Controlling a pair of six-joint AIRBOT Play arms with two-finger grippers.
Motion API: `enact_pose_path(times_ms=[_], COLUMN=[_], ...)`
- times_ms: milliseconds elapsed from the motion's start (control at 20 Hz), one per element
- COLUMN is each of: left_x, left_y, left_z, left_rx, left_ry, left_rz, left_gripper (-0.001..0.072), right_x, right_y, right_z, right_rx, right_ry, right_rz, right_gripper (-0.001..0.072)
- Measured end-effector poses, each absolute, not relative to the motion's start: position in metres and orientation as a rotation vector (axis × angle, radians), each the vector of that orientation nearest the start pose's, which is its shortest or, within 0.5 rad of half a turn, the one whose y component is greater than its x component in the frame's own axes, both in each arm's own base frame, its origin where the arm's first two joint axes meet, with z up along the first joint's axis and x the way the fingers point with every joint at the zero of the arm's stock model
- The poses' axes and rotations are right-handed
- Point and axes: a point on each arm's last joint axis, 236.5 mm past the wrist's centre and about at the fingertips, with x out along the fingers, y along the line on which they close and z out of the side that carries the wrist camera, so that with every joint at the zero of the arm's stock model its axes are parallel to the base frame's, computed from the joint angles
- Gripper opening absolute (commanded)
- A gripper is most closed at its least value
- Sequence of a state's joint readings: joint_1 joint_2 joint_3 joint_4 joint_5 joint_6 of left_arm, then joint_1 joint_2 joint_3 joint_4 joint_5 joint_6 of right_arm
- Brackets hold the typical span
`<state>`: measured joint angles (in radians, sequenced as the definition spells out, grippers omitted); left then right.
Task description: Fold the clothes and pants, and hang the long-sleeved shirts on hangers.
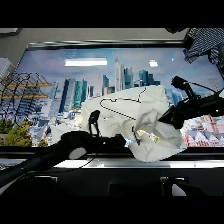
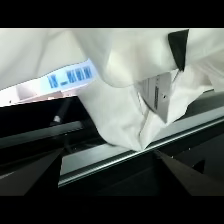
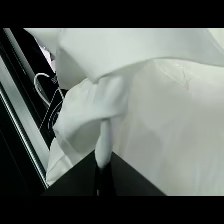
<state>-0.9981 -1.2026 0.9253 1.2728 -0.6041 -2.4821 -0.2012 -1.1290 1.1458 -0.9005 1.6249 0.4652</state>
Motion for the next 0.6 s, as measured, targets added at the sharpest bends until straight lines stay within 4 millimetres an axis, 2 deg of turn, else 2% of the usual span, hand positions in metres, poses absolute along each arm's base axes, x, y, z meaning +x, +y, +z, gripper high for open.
enact_pose_path(times_ms=[150,350,450,600], left_x=[0.218,0.233,0.237,0.243], left_y=[-0.414,-0.432,-0.430,-0.412], left_z=[0.002,-0.014,-0.026,-0.035], left_rx=[-0.600,-0.583,-0.571,-0.520], left_ry=[1.293,1.283,1.300,1.321], left_rz=[-0.414,-0.376,-0.331,-0.257], left_gripper=[0.0597,0.0568,0.0568,0.0569], right_x=[0.290,0.291,0.292,0.292], right_y=[0.090,0.090,0.090,0.090], right_z=[0.089,0.089,0.089,0.089], right_rx=[-0.233,-0.232,-0.233,-0.233], right_ry=[1.026,1.026,1.024,1.025], right_rz=[1.077,1.073,1.070,1.070], right_gripper=[0.0031,0.0031,0.0031,0.0031])
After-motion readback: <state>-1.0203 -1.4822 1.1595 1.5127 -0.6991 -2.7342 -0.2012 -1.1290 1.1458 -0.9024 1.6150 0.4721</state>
